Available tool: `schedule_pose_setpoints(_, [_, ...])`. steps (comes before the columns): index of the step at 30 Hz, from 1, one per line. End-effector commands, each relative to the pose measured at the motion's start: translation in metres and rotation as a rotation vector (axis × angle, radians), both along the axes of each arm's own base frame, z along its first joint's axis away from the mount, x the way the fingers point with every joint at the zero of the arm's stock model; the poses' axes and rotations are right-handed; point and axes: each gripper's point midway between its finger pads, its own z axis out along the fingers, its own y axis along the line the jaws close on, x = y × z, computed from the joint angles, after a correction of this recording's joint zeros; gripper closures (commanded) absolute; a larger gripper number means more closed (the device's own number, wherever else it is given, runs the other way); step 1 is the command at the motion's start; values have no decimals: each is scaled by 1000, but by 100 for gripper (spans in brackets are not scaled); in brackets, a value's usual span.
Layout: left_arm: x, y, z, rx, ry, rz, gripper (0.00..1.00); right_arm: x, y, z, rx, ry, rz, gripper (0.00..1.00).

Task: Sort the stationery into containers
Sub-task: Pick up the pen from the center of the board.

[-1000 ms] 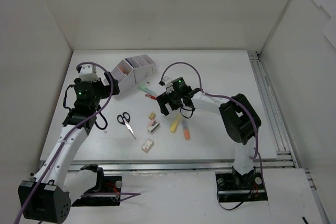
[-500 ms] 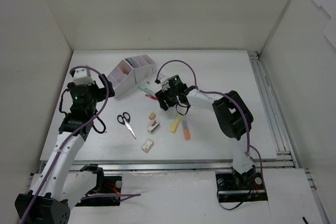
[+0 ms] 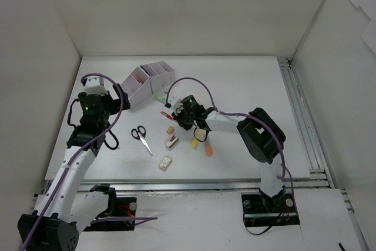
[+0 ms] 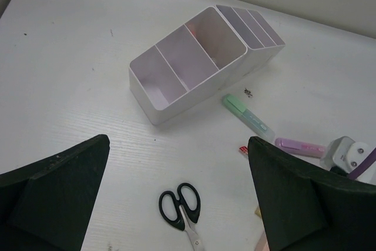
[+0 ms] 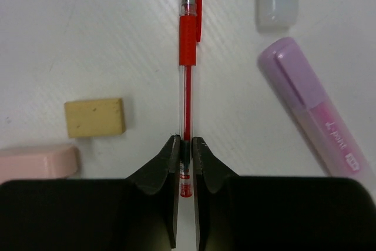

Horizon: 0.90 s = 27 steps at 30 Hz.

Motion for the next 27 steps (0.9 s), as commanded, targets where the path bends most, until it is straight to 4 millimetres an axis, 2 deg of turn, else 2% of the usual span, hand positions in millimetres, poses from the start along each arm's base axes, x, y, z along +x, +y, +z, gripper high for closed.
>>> schedule_pose_setpoints(1, [8, -14, 24, -49, -72, -61, 1, -1, 14, 66, 148, -126, 18, 100])
schedule_pose_setpoints(2, [9, -26, 22, -72, -68, -120, 0, -5, 16, 86, 201, -152, 17, 100])
schedule_pose_setpoints(5, [17, -46, 20, -152, -68, -198, 0, -9, 25, 124, 324, -193, 14, 100])
schedule_pose_setpoints(6, [20, -51, 21, -168, -74, -217, 1, -12, 27, 130, 346, -197, 15, 100])
schedule_pose_setpoints(7, [26, -56, 12, -188, -50, -233, 1, -11, 28, 147, 394, -221, -3, 100])
schedule_pose_setpoints(9, [30, -75, 15, -249, -55, -322, 1, -14, 32, 160, 442, -219, -4, 100])
schedule_pose_setpoints(10, [33, -85, 7, -274, -25, -367, 0, -16, 34, 168, 462, -221, -2, 100])
schedule_pose_setpoints(11, [37, -90, 11, -301, -41, -387, 1, -17, 37, 176, 479, -226, 5, 100])
schedule_pose_setpoints(12, [40, -94, 14, -314, -47, -407, 1, -18, 39, 183, 499, -230, 8, 100])
schedule_pose_setpoints(14, [46, -104, 7, -348, -23, -432, 0, -20, 45, 195, 527, -236, 26, 100])
schedule_pose_setpoints(17, [54, -117, 13, -378, -46, -471, 0, -20, 50, 208, 555, -243, 37, 100])
schedule_pose_setpoints(20, [57, -129, 15, -410, -53, -519, 1, -17, 53, 215, 567, -247, 34, 100])
schedule_pose_setpoints(25, [66, -134, 15, -462, -73, -527, 1, -21, 62, 232, 612, -263, 86, 100])
schedule_pose_setpoints(27, [72, -137, 12, -477, -72, -529, 8, -27, 67, 239, 638, -262, 122, 100])
